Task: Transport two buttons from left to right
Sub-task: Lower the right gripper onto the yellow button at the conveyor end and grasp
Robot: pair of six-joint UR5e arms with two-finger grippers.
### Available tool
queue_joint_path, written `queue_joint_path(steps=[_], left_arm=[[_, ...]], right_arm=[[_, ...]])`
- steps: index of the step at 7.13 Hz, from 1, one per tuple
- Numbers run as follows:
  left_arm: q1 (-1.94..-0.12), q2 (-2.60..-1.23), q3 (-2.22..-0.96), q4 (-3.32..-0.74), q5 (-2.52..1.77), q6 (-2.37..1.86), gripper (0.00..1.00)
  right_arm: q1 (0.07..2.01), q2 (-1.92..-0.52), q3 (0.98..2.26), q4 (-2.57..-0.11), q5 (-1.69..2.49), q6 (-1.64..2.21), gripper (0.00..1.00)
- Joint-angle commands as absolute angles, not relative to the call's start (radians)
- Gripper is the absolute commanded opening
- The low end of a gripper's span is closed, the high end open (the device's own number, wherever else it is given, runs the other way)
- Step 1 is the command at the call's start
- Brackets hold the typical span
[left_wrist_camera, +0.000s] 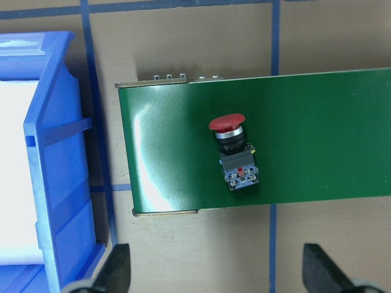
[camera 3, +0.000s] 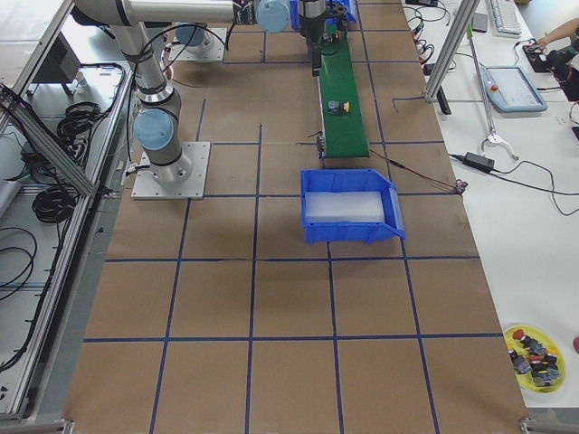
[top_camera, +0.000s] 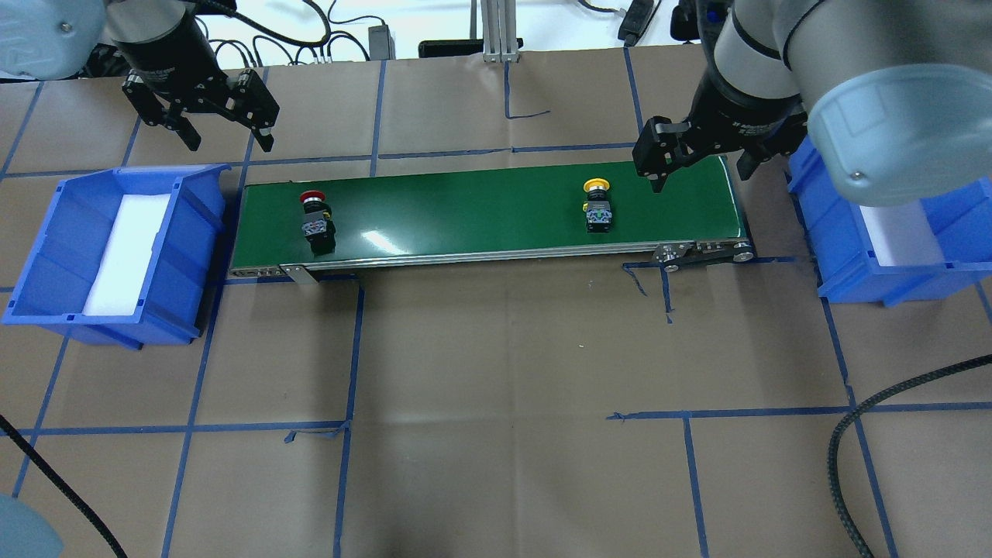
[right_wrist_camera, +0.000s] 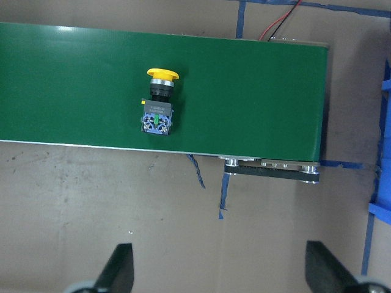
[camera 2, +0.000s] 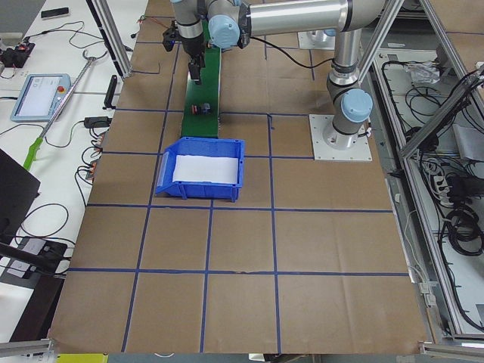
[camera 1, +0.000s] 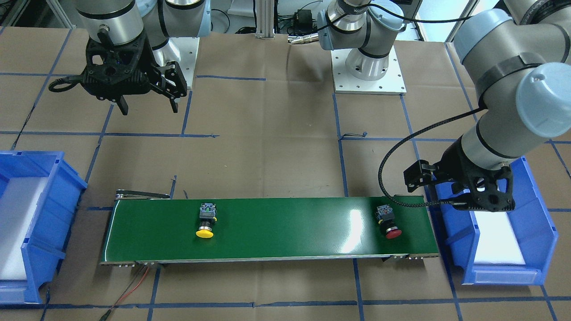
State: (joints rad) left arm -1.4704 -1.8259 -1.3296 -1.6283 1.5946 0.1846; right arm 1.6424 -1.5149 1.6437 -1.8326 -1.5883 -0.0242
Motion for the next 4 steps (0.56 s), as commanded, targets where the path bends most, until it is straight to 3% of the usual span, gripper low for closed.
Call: queue_joint_path(steps=[1,4], left_arm=[[-1.532,-1.821,-1.321,-1.654,1.601,0.12,1.0],[-1.545,-1.787,-1.339,-1.647,1.588,0.129,1.0]], right_arm=[[1.629,-1.427,1.646,-1.997,-1.586,-0.026,1.0],[1.6,-1.214,1.626,-2.103,-1.534,-0.023,1.0]])
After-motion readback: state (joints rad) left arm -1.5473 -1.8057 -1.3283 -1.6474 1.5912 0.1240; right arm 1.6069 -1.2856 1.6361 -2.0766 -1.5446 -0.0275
